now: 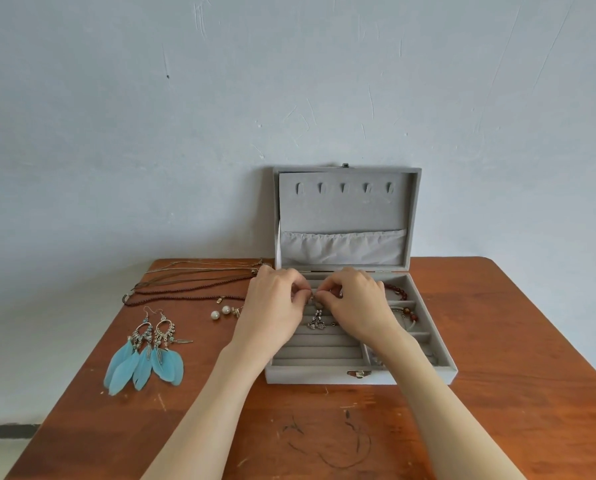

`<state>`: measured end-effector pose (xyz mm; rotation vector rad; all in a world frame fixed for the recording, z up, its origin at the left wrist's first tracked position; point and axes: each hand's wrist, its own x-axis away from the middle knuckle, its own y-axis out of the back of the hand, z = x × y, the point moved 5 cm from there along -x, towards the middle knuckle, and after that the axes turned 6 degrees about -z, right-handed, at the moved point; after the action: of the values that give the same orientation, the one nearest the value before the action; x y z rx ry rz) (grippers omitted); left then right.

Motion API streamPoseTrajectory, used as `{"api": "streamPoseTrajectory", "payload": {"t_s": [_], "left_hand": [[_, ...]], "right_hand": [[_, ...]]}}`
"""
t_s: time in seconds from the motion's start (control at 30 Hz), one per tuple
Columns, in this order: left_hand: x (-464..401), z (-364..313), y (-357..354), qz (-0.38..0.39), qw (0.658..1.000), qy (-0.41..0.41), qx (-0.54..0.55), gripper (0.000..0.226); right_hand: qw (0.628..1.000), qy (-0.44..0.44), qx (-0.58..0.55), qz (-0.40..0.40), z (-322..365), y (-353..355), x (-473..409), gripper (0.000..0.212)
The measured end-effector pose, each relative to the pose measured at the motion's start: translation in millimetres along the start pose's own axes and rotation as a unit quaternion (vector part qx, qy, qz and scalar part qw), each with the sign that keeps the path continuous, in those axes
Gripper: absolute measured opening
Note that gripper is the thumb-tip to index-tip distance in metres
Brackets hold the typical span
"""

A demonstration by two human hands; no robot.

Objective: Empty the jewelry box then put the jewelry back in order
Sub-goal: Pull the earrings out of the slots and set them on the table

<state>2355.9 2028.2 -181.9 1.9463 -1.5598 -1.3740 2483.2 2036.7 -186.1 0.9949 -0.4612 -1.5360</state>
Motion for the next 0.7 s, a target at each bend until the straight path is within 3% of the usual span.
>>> {"api": "streamPoseTrajectory", "payload": {"t_s": [0.2, 0.37, 0.53, 0.7], "left_hand": [[-5, 11, 47, -0.029, 0.989, 0.078, 0.120, 0.005], [-1, 24, 81, -0.018, 0.976, 0.123, 0.177, 0.007], [20, 65, 103, 0.112, 0.963, 0.191, 0.152, 0.006], [37, 91, 108, 0.216, 0.942, 0.236, 0.100, 0.004]], "right_hand": [[0.989, 0.042, -0.133, -0.040, 20, 17, -2, 0.005], [0.981, 0.061, -0.186, -0.002, 48, 12, 5, 0.011], [0.965, 0.094, -0.211, 0.124, 89, -18, 22, 0.010], [0.927, 0.095, -0.178, 0.315, 109, -43, 33, 0.007]]}}
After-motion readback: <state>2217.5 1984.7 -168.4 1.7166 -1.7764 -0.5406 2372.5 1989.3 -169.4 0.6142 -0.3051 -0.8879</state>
